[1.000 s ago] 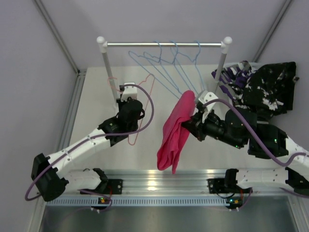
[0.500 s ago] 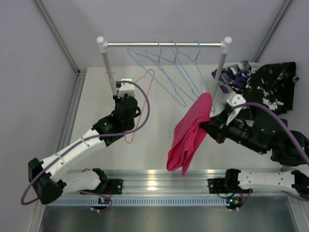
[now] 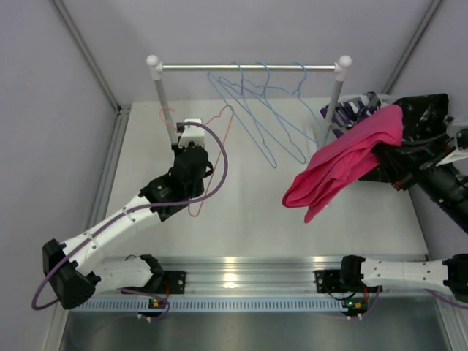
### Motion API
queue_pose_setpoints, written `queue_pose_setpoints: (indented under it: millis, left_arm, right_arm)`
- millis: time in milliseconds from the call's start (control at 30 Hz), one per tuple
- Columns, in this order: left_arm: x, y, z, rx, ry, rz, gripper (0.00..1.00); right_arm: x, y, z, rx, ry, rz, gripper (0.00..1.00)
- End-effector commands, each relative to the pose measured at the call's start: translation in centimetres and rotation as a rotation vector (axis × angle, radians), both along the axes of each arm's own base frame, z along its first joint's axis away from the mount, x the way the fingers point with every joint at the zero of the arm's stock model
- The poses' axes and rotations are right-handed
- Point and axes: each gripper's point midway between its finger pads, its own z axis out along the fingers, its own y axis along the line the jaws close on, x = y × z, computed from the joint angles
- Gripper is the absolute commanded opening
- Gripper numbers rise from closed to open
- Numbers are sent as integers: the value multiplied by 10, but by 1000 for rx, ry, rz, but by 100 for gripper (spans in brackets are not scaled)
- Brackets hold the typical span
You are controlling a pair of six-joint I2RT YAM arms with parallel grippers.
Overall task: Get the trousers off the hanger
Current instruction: Place the trousers in the bin.
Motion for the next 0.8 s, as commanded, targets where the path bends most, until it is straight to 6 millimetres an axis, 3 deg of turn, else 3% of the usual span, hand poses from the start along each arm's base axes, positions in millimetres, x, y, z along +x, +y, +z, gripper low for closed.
queue_pose_setpoints:
  millis: [0,167,200,433,567,767]
  left_arm:
    - [3,-2,17,-57,-55,0,0]
    - [2,-2,22,-67,-63,-7,0]
    - [2,-3,23,-69,-63,-12,0]
    - [-2,-3,28,-88,-68,-34,0]
    - [-3,-4,30,-98,-68,-42,0]
    - [-2,-10,28,-104,-60,-65,0]
  right_arm:
    - [12,-40,57,159,-109,-160,0]
    - [23,-66,73,176,-150,-317,0]
    - [25,-83,82,218,-160,-381,0]
    - [28,-126,92,288,-192,-575,0]
    - [29,-143,94,282,-194,-667,0]
    - [31,-151,105,271,-220,-708,0]
